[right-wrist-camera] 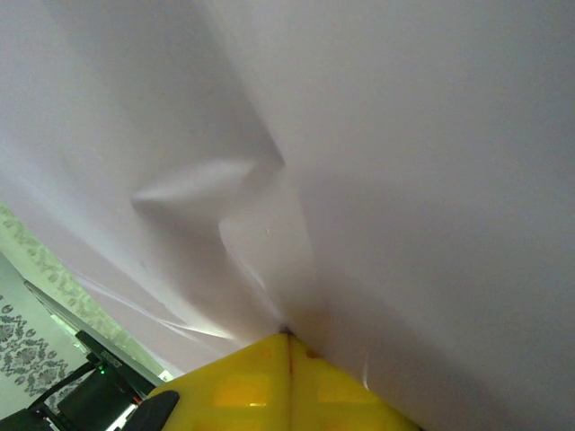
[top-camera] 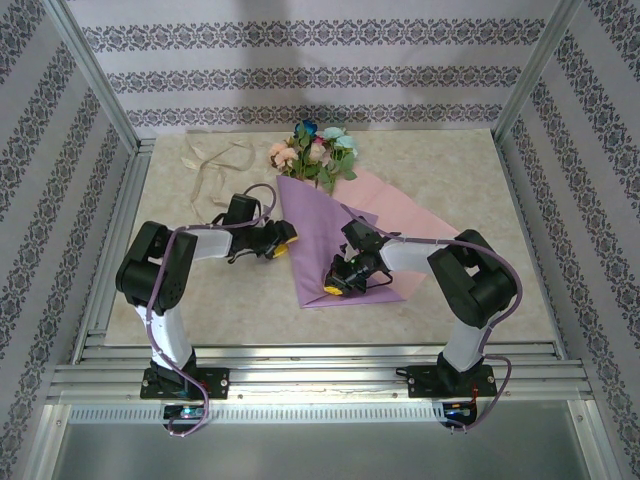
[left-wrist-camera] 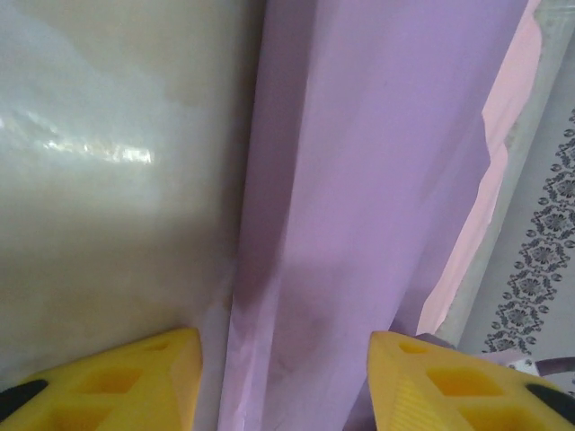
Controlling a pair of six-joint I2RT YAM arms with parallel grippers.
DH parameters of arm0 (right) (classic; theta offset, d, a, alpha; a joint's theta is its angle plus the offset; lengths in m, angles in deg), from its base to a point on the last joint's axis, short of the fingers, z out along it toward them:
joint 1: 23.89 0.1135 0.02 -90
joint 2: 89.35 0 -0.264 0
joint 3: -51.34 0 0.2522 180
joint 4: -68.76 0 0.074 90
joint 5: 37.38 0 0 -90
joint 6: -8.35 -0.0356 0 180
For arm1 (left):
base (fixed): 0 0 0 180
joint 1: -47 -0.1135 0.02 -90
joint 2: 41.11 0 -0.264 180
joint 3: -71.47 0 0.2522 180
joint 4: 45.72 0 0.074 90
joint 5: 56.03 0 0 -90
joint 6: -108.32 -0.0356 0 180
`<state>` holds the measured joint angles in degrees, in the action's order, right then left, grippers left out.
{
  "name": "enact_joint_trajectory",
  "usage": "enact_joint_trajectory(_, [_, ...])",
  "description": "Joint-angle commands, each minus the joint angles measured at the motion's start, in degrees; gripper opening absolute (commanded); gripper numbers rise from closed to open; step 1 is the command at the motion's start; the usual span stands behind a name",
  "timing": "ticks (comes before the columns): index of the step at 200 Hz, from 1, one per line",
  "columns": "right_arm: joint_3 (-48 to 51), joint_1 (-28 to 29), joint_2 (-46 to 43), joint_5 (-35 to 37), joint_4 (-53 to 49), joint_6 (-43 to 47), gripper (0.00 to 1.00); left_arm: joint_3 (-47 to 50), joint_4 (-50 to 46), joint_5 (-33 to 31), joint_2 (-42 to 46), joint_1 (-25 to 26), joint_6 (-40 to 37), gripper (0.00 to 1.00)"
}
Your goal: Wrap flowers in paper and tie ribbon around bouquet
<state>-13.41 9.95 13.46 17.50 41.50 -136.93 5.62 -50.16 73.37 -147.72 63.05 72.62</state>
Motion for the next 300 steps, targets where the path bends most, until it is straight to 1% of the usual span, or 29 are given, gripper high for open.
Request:
enact_joint_trajectory(1, [1.70,-0.10,3.76,5.14,-5.31,0.71,0.00,1.76,-1.53,-0.05,0.37,1.62,0.15,0.47])
enact_joint_trajectory(8, [1.65,-0.10,3.72,5.18,-5.31,0.67,0.00,1.97,-1.76,-0.11,0.49,1.70,0.01,0.44])
enact_joint_trajectory(31, [1.24,-0.01,3.34,5.05,-5.09,0.60,0.00,3.48,0.22,0.14,0.68,2.14,1.15,0.28])
enact_joint_trajectory(38, [0.93,0.07,2.82,5.01,-5.23,0.59,0.03,3.66,0.18,0.22,0.49,2.26,1.11,0.22])
enact_joint_trajectory(46, [0.49,0.09,1.95,5.14,-5.55,0.70,0.07,3.88,0.24,0.24,0.53,2.29,0.97,0.14])
enact_joint_trajectory(52, [0.14,0.07,1.12,5.23,-5.99,0.56,0.10,4.00,0.26,0.03,0.73,2.26,0.85,0.03])
enact_joint_trajectory(55, [-0.04,0.08,0.64,5.23,-6.13,0.47,0.12,4.09,0.12,-0.12,0.87,2.27,0.77,0.00])
enact_joint_trajectory(79, [-0.91,-0.51,-3.55,5.40,-7.19,-0.42,0.23,4.20,-0.88,-0.40,1.86,2.25,0.10,0.00])
enact_joint_trajectory(85, [-1.02,-0.83,-4.74,5.38,-7.48,-0.65,0.26,4.35,-1.01,-0.26,2.05,2.29,0.08,0.06])
enact_joint_trajectory(102, [-0.79,-1.63,-6.41,4.77,-7.51,-1.38,0.27,4.66,-1.30,0.23,2.52,2.23,-0.16,0.22])
enact_joint_trajectory(111, [-0.61,-2.12,-6.97,4.66,-7.42,-1.43,0.28,4.95,-1.49,0.37,2.97,2.32,-0.25,0.31])
enact_joint_trajectory(127, [-0.14,-2.68,-6.61,4.72,-7.18,-1.05,0.25,5.67,-1.33,0.98,3.62,2.61,-0.25,0.37])
enact_joint_trajectory(145, [-0.07,-3.13,-4.98,4.54,-6.58,-1.01,0.19,6.46,-1.41,1.85,4.26,3.48,-0.08,0.40])
enact_joint_trajectory(173, [-0.16,-3.13,-3.03,4.71,-5.81,-1.12,0.15,8.01,-1.37,2.33,5.31,6.01,0.44,0.42])
enact_joint_trajectory(182, [-0.15,-3.08,-2.68,4.70,-5.58,-1.22,0.14,8.53,-1.24,2.21,5.59,6.93,0.70,0.42])
enact_joint_trajectory(202, [-0.08,-3.08,-2.09,4.70,-5.40,-1.05,0.13,10.17,0.12,1.61,6.10,8.02,1.73,0.27])
enact_joint_trajectory(214, [-0.01,-3.08,-1.74,4.71,-5.23,-0.88,0.12,10.93,0.99,1.25,6.23,8.05,2.41,0.15])
enact_joint_trajectory(225, [0.14,-3.08,-1.39,4.70,-5.05,-0.91,0.10,11.18,1.22,0.99,6.38,8.12,2.47,0.00])
enact_joint_trajectory(243, [0.43,-3.00,-1.04,4.62,-4.73,-0.96,0.08,11.57,1.14,0.60,7.20,8.12,2.53,0.00])
enact_joint_trajectory(247, [0.55,-3.00,-1.03,4.62,-4.70,-0.99,0.08,11.66,1.09,0.70,7.35,8.12,2.64,0.05])
enact_joint_trajectory(258, [0.86,-3.00,-1.03,4.64,-4.48,-1.07,0.07,12.05,0.96,1.02,7.83,8.33,2.95,0.31])
enact_joint_trajectory(261, [0.87,-3.00,-1.03,4.56,-4.43,-1.05,0.07,12.23,1.04,1.02,8.01,8.44,3.06,0.36])
enact_joint_trajectory(265, [0.93,-3.00,-0.98,4.53,-4.31,-1.05,0.07,12.47,0.97,1.06,8.35,8.61,3.24,0.40])
enact_joint_trajectory(276, [1.07,-3.00,-0.87,4.50,-4.21,-1.15,0.06,13.02,0.50,1.16,9.19,9.49,3.48,0.44])
enact_joint_trajectory(300, [1.48,-3.00,-0.86,4.37,-3.76,-1.29,0.05,14.98,0.97,1.80,10.32,11.85,4.74,0.45])
